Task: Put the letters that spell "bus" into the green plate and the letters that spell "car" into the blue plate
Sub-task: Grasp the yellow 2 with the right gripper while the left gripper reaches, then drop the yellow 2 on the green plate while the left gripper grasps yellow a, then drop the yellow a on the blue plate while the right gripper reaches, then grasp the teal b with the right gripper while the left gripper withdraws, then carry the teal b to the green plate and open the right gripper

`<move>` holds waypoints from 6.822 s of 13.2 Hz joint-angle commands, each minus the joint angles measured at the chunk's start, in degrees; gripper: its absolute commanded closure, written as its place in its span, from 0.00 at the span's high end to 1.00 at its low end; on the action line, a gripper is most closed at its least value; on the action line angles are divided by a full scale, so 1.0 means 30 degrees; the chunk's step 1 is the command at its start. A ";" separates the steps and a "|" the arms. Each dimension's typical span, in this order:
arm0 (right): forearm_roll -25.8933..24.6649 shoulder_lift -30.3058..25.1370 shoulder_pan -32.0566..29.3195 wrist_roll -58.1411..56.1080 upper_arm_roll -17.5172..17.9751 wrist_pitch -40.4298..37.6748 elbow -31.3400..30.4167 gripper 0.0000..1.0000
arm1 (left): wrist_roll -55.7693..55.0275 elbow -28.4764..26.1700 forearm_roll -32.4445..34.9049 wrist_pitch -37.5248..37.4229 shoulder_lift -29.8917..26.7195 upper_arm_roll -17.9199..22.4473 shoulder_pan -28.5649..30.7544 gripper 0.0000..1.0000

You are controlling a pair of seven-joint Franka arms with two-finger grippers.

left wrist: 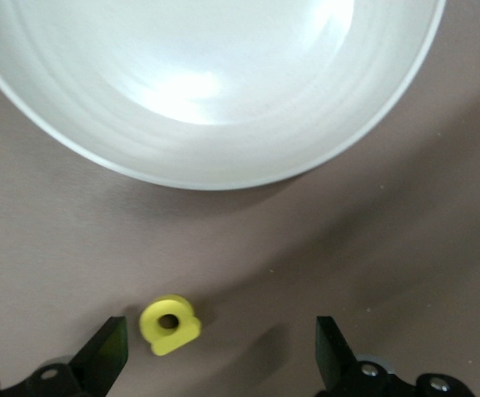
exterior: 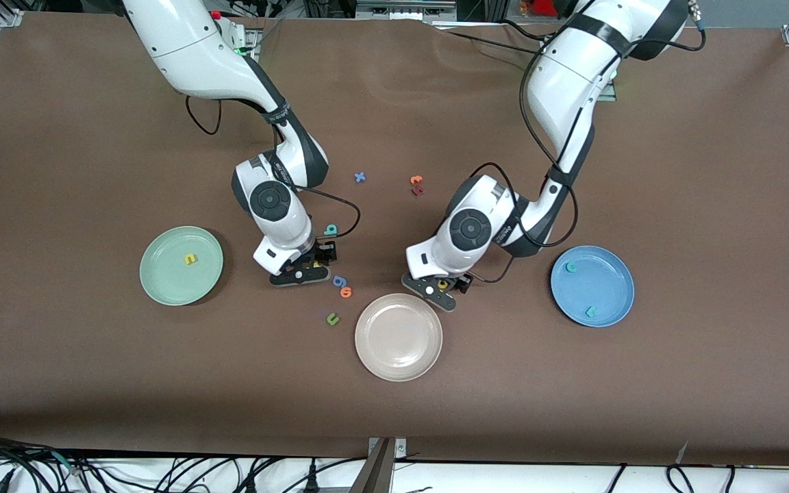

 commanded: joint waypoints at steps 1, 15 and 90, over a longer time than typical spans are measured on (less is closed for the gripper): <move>-0.0142 0.0316 0.0055 -0.0087 0.0005 0.0101 0.0206 0.10 | -0.0174 0.0693 0.0634 0.0307 0.0610 0.0347 -0.0075 0.98; 0.2578 -0.2847 -0.4016 -1.1321 -0.1862 -0.6045 0.0177 0.00 | -0.0174 0.0633 0.0755 -0.0829 0.0057 0.0406 0.0334 0.08; 0.6596 -0.3458 -0.2083 -1.5677 -0.7671 -0.7077 -0.0702 1.00 | 0.0851 -0.3291 0.0022 -1.5689 -1.6821 0.0611 0.9388 1.00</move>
